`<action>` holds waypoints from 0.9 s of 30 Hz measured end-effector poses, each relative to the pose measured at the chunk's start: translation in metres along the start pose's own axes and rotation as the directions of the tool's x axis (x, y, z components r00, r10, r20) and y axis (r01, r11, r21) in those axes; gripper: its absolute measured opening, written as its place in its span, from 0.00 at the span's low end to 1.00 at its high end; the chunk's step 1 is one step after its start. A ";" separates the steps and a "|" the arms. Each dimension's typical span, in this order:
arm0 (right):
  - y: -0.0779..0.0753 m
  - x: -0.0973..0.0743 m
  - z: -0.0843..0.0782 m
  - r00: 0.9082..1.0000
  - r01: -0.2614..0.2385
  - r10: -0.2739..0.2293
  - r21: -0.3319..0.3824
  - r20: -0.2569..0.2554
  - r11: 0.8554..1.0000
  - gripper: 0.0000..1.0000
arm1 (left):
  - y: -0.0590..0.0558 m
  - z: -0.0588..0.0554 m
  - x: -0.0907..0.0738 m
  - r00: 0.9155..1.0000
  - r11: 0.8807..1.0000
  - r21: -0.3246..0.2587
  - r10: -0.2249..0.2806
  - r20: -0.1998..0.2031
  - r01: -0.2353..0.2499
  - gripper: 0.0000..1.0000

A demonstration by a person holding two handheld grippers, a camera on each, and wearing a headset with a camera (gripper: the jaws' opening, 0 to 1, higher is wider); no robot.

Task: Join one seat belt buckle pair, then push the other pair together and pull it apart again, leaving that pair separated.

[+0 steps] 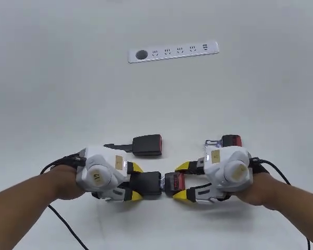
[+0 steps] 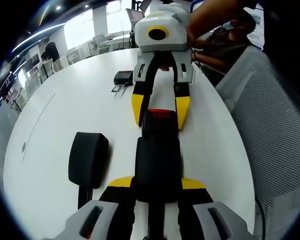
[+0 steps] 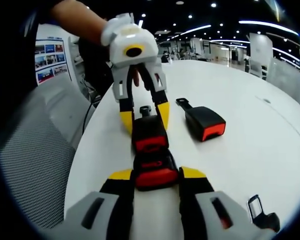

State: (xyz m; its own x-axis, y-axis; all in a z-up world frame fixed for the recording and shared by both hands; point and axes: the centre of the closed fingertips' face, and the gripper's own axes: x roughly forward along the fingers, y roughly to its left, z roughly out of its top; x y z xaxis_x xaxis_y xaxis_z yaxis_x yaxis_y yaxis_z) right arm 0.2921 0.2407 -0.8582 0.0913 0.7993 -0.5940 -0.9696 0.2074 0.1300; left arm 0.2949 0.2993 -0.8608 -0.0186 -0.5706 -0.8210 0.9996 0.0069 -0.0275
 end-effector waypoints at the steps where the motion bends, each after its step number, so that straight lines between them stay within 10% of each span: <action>1: -0.002 0.000 0.000 1.000 0.013 -0.013 0.003 -0.008 1.000 0.35 | 0.000 0.000 0.000 1.000 1.000 0.000 0.000 0.000 0.000 0.34; 27: 0.000 0.000 0.001 1.000 0.014 -0.014 -0.017 -0.012 1.000 0.36 | 0.001 0.000 -0.001 0.999 1.000 -0.005 0.006 0.033 -0.006 0.34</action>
State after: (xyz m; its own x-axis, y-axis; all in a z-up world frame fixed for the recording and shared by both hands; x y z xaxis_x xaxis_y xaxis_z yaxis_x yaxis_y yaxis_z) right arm 0.2926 0.2407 -0.8574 0.1022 0.7894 -0.6053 -0.9720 0.2087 0.1082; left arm 0.2960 0.2996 -0.8597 -0.0121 -0.5971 -0.8021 0.9996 0.0138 -0.0254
